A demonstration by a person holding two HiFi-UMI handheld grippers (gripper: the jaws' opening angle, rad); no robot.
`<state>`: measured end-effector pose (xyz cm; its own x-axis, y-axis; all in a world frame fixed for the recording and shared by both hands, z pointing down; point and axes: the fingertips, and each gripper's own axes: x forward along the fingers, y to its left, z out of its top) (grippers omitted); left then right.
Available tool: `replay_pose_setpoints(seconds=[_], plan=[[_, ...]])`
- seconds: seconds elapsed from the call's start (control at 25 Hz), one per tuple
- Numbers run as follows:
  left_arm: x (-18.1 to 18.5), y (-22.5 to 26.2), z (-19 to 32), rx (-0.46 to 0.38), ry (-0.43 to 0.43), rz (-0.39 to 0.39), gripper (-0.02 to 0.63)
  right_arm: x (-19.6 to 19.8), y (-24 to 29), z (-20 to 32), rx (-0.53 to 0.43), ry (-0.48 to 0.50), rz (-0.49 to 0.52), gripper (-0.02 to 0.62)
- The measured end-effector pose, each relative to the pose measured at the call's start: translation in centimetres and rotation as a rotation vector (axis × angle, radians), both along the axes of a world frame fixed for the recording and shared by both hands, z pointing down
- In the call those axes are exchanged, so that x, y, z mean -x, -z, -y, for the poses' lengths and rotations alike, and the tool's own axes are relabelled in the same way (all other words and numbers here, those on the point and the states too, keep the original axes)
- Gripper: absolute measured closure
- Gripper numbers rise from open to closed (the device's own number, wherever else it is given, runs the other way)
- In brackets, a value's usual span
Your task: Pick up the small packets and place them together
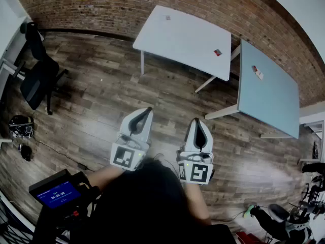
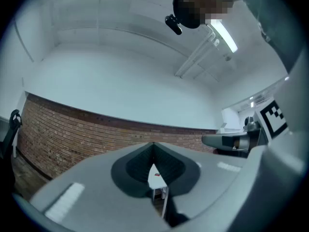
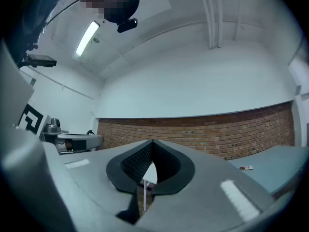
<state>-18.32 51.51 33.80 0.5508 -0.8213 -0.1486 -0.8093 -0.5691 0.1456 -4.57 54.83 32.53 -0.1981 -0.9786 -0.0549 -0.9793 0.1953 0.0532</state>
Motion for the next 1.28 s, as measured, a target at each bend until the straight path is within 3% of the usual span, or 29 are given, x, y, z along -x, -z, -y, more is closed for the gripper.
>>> replay_pose_setpoints(seconds=[0.72,1.12,1.28], plan=[[-0.7,0.9,0.2,-0.041,0.032,0.016,0.606,-1.0,0.5,0.0,-0.033,0.001,-0.015,0.594],[-6.0,-0.7,-1.0,-0.013,0.018,0.049,0.606,-7.9,-0.8,-1.2,-0.016,0.020,0.043,0.594],[-8.3,-0.7,-0.2,-0.045,0.009,0.052,0.606,-10.7,-1.7,-0.1,-0.005,0.006,0.060,0.594]])
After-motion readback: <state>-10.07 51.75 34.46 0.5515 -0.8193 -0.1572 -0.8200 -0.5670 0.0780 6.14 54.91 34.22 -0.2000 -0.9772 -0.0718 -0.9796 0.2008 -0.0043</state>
